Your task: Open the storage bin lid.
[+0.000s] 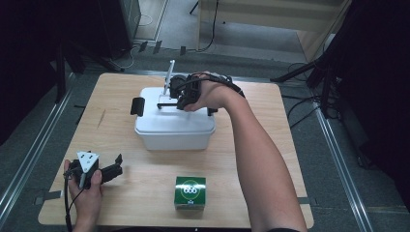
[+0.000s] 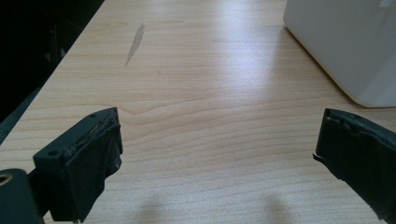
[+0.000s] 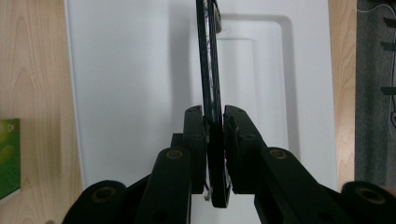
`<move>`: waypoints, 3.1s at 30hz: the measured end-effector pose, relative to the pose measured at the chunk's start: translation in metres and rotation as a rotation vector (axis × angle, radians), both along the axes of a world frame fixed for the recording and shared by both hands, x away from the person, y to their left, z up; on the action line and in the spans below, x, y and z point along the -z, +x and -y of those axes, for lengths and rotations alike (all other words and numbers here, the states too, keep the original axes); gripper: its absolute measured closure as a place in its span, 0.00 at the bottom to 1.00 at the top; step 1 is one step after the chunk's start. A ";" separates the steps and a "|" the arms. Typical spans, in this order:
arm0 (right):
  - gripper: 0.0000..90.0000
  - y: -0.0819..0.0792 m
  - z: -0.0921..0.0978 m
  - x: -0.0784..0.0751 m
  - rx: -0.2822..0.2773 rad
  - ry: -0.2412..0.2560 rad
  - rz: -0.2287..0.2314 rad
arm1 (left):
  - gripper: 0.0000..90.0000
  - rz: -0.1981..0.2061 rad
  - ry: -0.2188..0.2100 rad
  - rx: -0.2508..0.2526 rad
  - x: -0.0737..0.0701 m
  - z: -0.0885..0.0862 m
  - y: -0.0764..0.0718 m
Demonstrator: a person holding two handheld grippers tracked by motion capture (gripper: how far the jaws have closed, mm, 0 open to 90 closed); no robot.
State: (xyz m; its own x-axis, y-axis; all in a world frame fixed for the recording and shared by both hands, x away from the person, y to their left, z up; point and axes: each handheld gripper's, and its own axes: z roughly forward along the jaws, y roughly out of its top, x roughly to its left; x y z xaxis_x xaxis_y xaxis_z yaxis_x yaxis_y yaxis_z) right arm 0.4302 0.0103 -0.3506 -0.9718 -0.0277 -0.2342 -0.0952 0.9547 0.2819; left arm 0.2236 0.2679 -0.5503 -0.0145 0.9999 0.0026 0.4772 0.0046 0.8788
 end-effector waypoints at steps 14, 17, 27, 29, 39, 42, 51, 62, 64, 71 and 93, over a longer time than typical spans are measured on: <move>0.95 -0.001 -0.006 -0.002 -0.002 -0.021 0.013 | 0.01 -0.001 -0.001 -0.001 0.000 0.000 0.000; 0.95 -0.002 -0.006 -0.003 0.014 -0.025 0.006 | 0.01 -0.002 0.002 -0.002 0.000 0.000 0.000; 0.95 -0.004 0.000 -0.015 -0.003 0.004 0.034 | 0.01 -0.006 0.006 0.000 0.000 0.000 0.000; 0.95 -0.005 0.001 -0.020 0.007 0.005 0.043 | 0.01 -0.005 0.004 -0.001 0.000 0.000 0.000; 0.95 -0.010 0.013 -0.041 -0.006 0.036 0.072 | 0.01 -0.004 0.005 -0.002 0.000 0.000 0.000; 0.95 -0.011 0.019 -0.047 -0.011 0.050 0.083 | 0.01 -0.003 0.005 -0.003 0.000 0.000 0.000; 0.95 -0.012 0.043 -0.058 0.005 0.054 0.104 | 0.01 -0.003 0.005 -0.002 0.000 0.001 0.001; 0.95 -0.014 0.081 -0.070 0.053 0.056 0.120 | 0.01 -0.005 0.008 -0.003 0.000 0.001 0.001; 0.95 -0.015 0.089 -0.070 0.058 0.058 0.121 | 0.01 -0.007 0.006 -0.001 0.000 0.001 0.001; 0.95 -0.019 0.116 -0.072 0.086 0.056 0.130 | 0.01 -0.005 0.004 -0.003 0.000 0.001 0.001; 0.95 -0.031 0.183 -0.067 0.148 0.074 0.138 | 0.01 -0.003 0.005 -0.004 0.000 0.001 0.001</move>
State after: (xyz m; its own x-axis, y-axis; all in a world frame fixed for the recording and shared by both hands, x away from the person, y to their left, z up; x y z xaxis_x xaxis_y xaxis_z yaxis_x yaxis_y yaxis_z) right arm 0.3990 -0.1723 -0.2834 -0.9225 0.1349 -0.3616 0.0015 0.9382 0.3461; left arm 0.2244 0.2671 -0.5504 -0.0184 0.9998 0.0072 0.4795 0.0025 0.8775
